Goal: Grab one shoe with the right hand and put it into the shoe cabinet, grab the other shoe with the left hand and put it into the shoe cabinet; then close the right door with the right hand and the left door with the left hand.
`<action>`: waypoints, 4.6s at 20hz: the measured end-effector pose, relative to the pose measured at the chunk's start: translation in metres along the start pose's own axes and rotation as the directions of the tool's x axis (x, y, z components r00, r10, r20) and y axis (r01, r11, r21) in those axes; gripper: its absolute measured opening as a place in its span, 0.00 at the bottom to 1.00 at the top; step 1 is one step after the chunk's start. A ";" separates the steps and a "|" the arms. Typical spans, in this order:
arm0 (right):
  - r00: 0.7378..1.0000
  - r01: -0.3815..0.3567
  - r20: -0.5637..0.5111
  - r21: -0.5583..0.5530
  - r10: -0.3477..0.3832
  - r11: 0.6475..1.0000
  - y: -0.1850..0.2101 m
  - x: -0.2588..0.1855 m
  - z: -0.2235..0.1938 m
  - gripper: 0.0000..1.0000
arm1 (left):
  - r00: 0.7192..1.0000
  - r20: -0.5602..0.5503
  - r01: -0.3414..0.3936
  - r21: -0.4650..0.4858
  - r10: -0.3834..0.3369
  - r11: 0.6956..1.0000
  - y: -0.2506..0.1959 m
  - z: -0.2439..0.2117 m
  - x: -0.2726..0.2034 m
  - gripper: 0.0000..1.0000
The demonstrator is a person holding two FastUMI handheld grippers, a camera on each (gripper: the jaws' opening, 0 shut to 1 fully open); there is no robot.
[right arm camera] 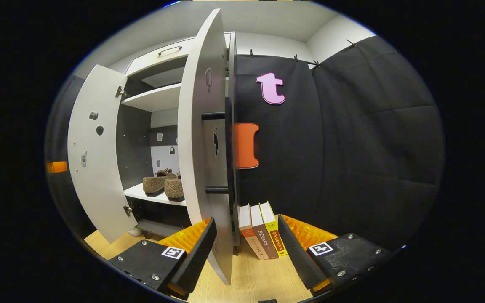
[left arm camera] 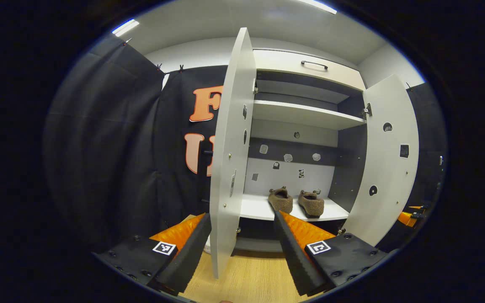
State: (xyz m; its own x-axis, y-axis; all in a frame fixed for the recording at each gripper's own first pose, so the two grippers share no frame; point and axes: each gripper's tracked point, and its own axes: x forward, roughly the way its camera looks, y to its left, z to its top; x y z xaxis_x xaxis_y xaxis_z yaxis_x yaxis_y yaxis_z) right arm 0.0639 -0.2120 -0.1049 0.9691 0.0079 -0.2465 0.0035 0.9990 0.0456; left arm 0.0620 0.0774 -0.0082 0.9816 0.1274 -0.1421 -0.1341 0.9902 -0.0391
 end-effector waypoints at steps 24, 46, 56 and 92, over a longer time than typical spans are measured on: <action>0.995 -0.092 0.039 0.042 0.091 0.995 0.178 0.042 0.002 0.91 | 0.999 -0.046 -0.008 -0.014 0.008 1.000 0.135 -0.017 0.013 0.95; 0.998 0.033 0.053 0.029 -0.034 0.999 0.187 0.014 -0.001 0.92 | 0.978 -0.103 0.182 -0.023 -0.183 0.983 0.116 -0.077 0.106 0.97; 0.997 0.038 0.063 0.024 -0.040 0.999 0.176 0.004 0.000 0.92 | 0.979 -0.100 0.176 -0.014 -0.177 0.984 0.109 -0.077 0.106 0.99; 0.997 -0.071 0.036 0.039 0.070 0.997 0.076 0.077 -0.002 0.92 | 0.967 -0.155 0.209 0.021 -0.203 0.978 -0.073 -0.106 0.203 0.97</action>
State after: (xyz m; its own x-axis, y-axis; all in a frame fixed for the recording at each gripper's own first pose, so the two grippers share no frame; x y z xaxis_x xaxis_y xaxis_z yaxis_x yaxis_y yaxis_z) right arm 0.1380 -0.1355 -0.1222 0.9753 0.0760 -0.2073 -0.0559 0.9933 0.1009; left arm 0.2568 0.0245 -0.1395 0.9553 -0.0866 -0.2826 0.0765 0.9960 -0.0468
